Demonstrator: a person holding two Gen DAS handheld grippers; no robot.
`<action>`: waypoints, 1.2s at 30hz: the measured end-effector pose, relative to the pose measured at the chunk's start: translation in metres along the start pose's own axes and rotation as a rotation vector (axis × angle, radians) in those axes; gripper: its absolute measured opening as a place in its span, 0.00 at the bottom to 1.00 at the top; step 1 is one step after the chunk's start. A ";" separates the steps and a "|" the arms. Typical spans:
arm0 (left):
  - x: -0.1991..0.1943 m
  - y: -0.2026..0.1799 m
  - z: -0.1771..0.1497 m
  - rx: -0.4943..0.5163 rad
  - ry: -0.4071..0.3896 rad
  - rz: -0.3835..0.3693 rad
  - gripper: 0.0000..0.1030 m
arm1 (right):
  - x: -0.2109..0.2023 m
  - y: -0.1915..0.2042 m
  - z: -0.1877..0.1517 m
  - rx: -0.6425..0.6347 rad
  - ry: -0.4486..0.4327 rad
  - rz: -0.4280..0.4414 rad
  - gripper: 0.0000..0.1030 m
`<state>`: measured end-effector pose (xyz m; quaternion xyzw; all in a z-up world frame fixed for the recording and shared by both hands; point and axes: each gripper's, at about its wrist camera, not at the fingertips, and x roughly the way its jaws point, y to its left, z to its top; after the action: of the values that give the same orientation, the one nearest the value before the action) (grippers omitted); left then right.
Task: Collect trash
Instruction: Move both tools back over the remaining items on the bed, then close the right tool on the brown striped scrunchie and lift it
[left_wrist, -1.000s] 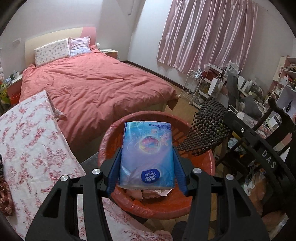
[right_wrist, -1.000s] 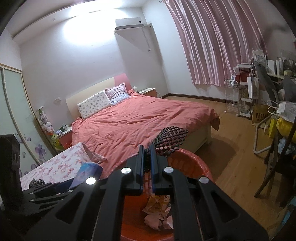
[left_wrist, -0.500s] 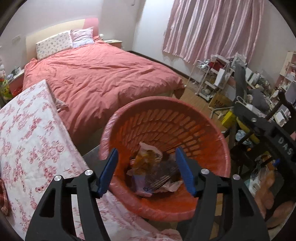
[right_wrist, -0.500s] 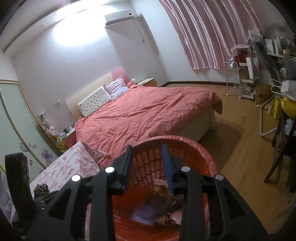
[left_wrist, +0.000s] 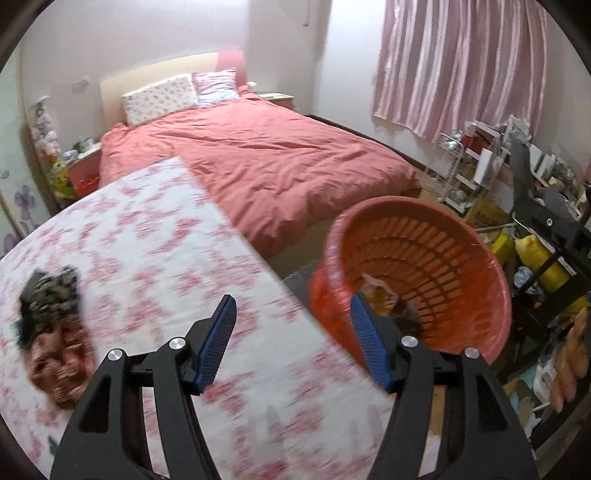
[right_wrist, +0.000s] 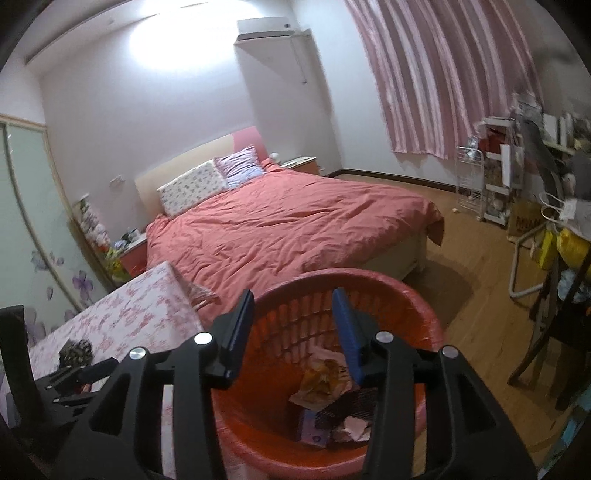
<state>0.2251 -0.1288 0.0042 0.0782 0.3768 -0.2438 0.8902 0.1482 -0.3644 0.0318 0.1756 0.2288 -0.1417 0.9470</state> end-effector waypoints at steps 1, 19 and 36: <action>-0.002 0.004 -0.001 -0.006 -0.001 0.009 0.62 | 0.000 0.012 -0.002 -0.019 0.006 0.014 0.43; -0.075 0.175 -0.064 -0.273 -0.020 0.286 0.65 | 0.008 0.221 -0.065 -0.294 0.203 0.362 0.44; -0.119 0.278 -0.121 -0.491 -0.021 0.394 0.65 | 0.057 0.364 -0.148 -0.538 0.419 0.412 0.44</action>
<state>0.2152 0.1963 -0.0090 -0.0700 0.3928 0.0308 0.9164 0.2668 0.0106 -0.0214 -0.0112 0.4060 0.1550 0.9006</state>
